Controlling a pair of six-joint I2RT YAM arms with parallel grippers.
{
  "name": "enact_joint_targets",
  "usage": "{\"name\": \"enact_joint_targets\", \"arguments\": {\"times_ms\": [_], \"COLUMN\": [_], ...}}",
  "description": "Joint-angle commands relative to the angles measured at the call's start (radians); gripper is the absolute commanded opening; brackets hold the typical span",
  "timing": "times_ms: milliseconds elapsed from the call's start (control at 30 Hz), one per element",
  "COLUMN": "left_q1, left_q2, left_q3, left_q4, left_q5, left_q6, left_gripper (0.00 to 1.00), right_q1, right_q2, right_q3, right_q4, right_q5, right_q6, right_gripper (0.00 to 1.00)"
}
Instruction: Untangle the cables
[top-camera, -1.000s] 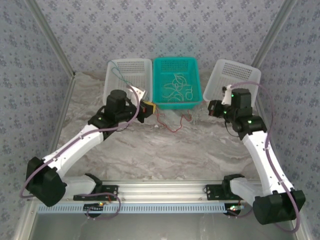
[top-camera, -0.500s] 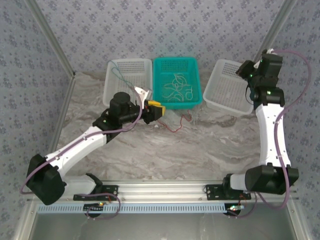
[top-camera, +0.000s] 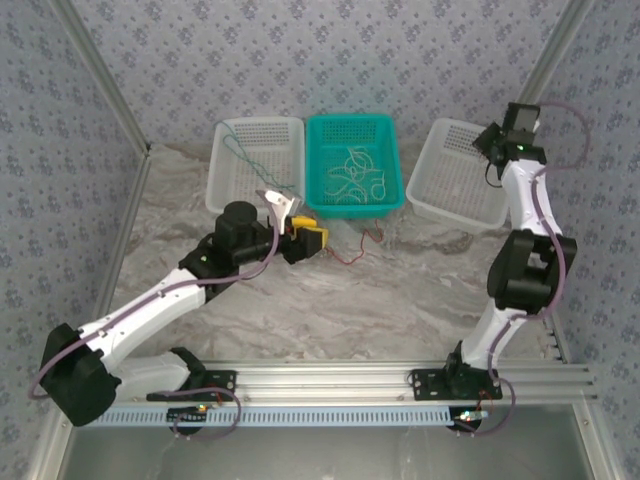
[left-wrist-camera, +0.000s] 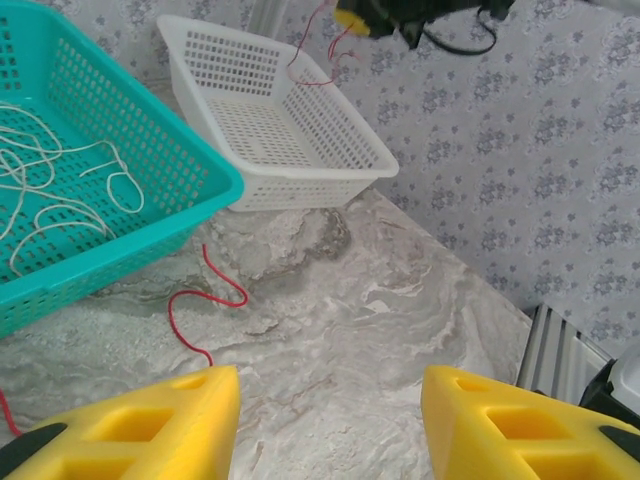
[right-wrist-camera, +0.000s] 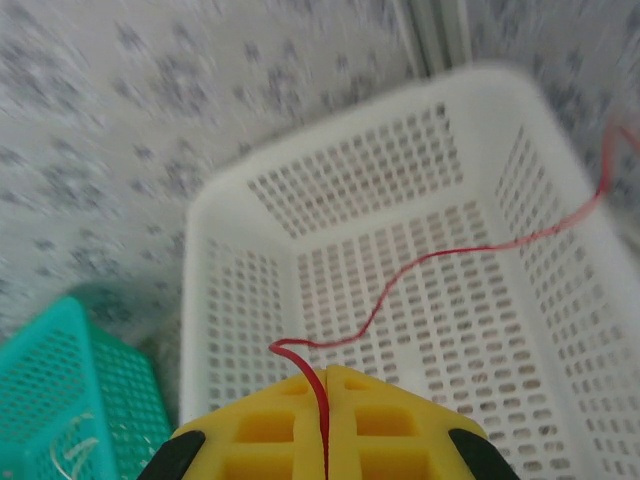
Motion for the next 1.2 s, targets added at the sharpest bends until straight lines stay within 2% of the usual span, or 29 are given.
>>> {"name": "enact_joint_targets", "arguments": {"times_ms": [0, 67, 233, 333, 467, 600, 700, 767, 900, 1033, 1167], "left_q1": [-0.012, -0.013, -0.015, -0.017, -0.017, -0.017, -0.015, -0.015, -0.003, 0.000, 0.004], "left_q2": [-0.028, -0.027, -0.012, 0.002, 0.027, 0.045, 0.066, 0.075, 0.112, 0.163, 0.209], "left_q3": [-0.016, -0.013, -0.003, 0.001, 0.007, 0.003, 0.000, -0.022, -0.082, -0.085, -0.084], "left_q4": [-0.005, -0.013, -0.038, -0.054, -0.065, -0.071, -0.071, -0.068, -0.002, -0.017, -0.008], "left_q5": [-0.028, -0.030, -0.064, -0.085, -0.100, -0.170, -0.218, -0.291, -0.368, -0.415, -0.422], "left_q6": [-0.013, -0.013, -0.020, -0.035, -0.057, -0.132, -0.213, -0.289, -0.377, -0.401, -0.401], "left_gripper": [0.52, 0.53, 0.53, 0.53, 0.53, 0.53, 0.58, 0.58, 0.58, 0.58, 0.58], "right_q1": [-0.002, -0.001, 0.019, 0.036, 0.061, 0.095, 0.147, 0.223, 0.425, 0.546, 0.601], "right_q2": [0.082, 0.128, 0.163, 0.113, -0.012, -0.189, -0.338, -0.442, -0.604, -0.627, -0.522], "right_q3": [0.071, 0.100, 0.143, 0.131, 0.062, -0.082, -0.197, -0.299, -0.566, -0.754, -0.834], "right_q4": [-0.083, -0.120, -0.191, -0.201, -0.184, -0.120, -0.087, -0.051, 0.029, 0.113, 0.167], "right_q5": [-0.099, -0.140, -0.154, -0.128, -0.110, -0.088, -0.119, -0.079, 0.088, 0.112, 0.072], "right_q6": [0.001, 0.002, -0.009, -0.009, -0.012, 0.008, 0.039, 0.046, 0.106, 0.207, 0.250], "right_gripper": [0.00, 0.03, 0.26, 0.44, 0.53, 0.55, 0.54, 0.54, 0.54, 0.55, 0.54]}}
